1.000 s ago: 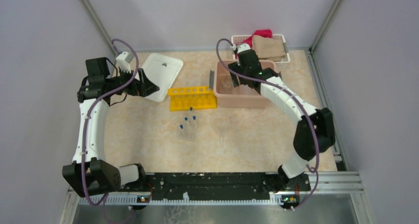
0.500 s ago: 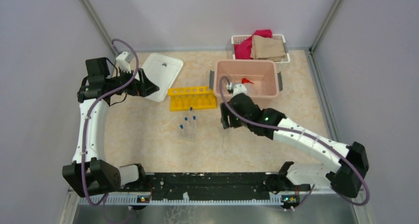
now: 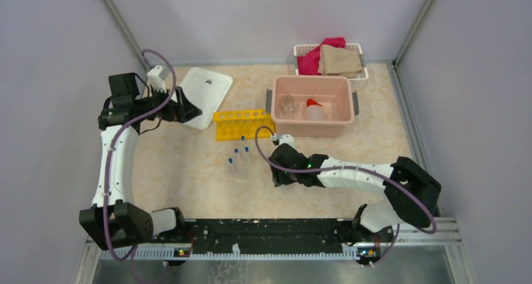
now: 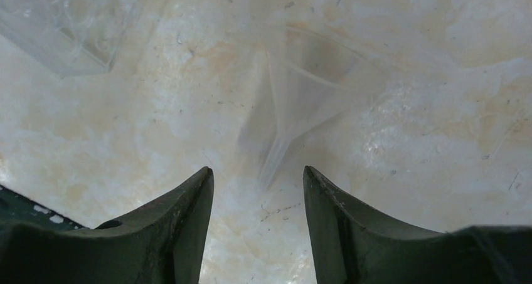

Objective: Organize the chemistry lab equipment

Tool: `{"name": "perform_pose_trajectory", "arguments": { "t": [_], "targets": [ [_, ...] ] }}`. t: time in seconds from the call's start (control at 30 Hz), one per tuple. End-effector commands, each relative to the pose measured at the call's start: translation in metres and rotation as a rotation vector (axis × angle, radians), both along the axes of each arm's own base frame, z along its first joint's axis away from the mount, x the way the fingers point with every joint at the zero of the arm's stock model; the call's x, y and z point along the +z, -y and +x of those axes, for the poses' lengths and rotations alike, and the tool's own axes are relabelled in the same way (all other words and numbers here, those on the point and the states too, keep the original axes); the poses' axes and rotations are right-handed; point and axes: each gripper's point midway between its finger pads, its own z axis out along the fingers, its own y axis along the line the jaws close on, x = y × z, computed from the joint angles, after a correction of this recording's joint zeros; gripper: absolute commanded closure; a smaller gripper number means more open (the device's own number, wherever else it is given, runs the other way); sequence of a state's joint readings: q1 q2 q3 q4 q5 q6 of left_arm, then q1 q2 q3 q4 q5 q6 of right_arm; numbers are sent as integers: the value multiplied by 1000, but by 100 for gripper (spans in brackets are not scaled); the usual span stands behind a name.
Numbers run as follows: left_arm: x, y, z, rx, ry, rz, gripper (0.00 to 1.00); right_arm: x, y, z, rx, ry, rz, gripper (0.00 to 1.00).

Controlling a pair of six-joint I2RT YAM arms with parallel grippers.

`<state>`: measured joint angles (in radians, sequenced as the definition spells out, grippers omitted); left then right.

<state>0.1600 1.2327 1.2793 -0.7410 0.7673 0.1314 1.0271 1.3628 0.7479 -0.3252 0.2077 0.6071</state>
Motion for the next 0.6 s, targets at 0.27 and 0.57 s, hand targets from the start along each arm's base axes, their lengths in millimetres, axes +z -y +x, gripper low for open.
{"name": "perform_pose_trajectory", "arguments": {
  "t": [0.27,0.57],
  "targets": [
    [7,-2,-1,4,22,4,1,-21,-13,29,-55,69,-66,71],
    [8,-3,0,6,26,7,1,53,-2,40,-33,211,-43,100]
  ]
}}
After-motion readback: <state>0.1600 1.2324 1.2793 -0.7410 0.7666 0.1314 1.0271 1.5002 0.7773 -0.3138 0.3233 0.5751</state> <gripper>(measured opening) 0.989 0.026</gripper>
